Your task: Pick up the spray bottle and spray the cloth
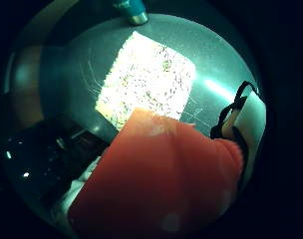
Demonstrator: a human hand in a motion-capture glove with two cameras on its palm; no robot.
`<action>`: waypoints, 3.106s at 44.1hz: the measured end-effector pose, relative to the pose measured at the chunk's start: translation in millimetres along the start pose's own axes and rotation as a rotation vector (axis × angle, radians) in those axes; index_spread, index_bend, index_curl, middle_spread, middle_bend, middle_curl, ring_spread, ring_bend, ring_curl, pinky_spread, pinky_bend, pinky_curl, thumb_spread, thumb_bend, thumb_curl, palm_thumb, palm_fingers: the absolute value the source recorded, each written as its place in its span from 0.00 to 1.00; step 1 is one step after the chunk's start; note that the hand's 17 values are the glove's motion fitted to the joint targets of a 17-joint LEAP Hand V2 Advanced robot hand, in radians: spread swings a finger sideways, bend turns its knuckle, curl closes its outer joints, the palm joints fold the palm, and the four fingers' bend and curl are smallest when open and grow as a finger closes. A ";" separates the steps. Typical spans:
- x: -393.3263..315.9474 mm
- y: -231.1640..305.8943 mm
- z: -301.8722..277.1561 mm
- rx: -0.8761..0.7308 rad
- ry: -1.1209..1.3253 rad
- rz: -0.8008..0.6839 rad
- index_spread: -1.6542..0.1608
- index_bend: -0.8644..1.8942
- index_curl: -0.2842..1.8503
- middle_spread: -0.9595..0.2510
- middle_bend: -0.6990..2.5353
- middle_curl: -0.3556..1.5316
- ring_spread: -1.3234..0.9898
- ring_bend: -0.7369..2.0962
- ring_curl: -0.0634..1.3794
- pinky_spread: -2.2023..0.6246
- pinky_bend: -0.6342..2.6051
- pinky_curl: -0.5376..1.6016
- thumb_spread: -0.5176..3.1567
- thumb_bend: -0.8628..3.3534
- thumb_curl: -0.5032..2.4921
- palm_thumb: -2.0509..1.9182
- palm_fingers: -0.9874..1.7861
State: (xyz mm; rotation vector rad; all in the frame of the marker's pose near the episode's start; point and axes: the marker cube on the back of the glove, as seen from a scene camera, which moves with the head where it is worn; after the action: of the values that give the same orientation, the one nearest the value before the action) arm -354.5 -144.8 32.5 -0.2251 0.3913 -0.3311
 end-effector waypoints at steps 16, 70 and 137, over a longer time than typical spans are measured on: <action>-89.3 -21.6 20.4 -0.164 0.355 0.034 0.84 0.46 0.38 0.69 0.39 0.44 0.50 0.44 0.33 0.70 0.30 0.43 0.21 0.20 0.40 0.75 0.85; -245.2 -21.3 -124.7 0.688 -1.164 -0.251 0.83 0.46 0.38 0.70 0.38 0.44 0.50 0.44 0.33 0.69 0.31 0.43 0.20 0.20 0.42 0.75 0.85; -336.5 -80.9 -14.9 0.495 -1.201 -0.420 0.75 0.35 0.26 0.76 0.27 0.38 0.55 0.39 0.29 0.81 0.36 0.43 0.37 0.19 0.34 0.68 0.45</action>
State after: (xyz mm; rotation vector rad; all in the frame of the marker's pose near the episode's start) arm -675.9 -101.5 154.2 0.0117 -0.9333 -0.6237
